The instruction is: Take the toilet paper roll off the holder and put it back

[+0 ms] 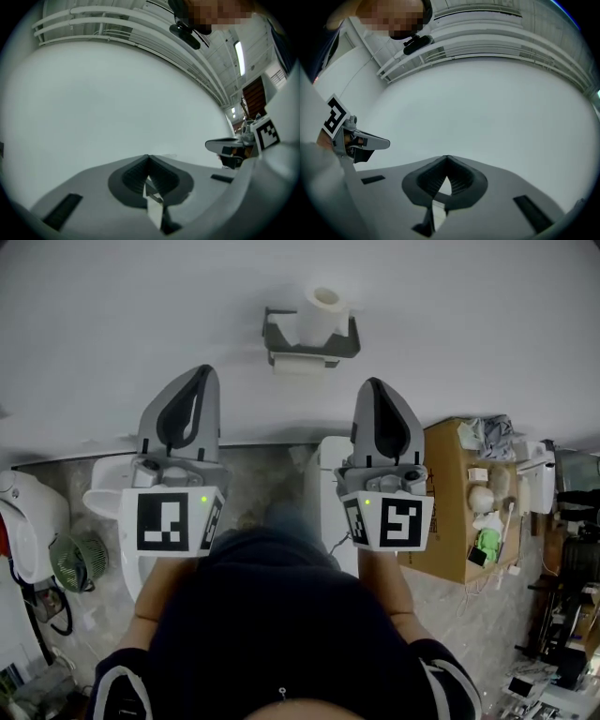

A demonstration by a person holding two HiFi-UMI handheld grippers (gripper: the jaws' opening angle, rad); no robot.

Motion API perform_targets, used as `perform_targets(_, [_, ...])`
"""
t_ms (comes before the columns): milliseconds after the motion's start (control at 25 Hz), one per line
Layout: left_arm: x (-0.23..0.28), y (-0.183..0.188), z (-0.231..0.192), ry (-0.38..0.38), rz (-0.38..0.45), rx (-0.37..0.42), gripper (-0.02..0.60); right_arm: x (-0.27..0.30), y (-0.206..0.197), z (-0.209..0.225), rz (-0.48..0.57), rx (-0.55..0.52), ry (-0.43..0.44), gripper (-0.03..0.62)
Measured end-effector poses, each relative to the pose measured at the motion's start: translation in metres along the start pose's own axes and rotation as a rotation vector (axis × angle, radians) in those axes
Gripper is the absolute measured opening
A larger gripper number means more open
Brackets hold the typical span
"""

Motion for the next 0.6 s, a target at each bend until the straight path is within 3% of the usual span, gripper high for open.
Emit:
perform_targets(320, [-0.009,0.005,-0.001,-0.038,0.014,-0.001,0.002,-0.010,0.003,0.001,-0.028,-0.012,-0.057,0.015])
perform_targets(600, [-0.006,0.005,-0.007,-0.050,0.020,-0.012,0.002,-0.002,0.011,-0.007,-0.008,-0.043,-0.044,0.015])
Point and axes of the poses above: the fingertips, and each gripper's own axes: x forward along the fingers, z to its right, y out of its top, the point moved 1 cm from there along -x, backward along the fingers, and after that the axes turned 1 degree about -x, right-handed, at the moved point
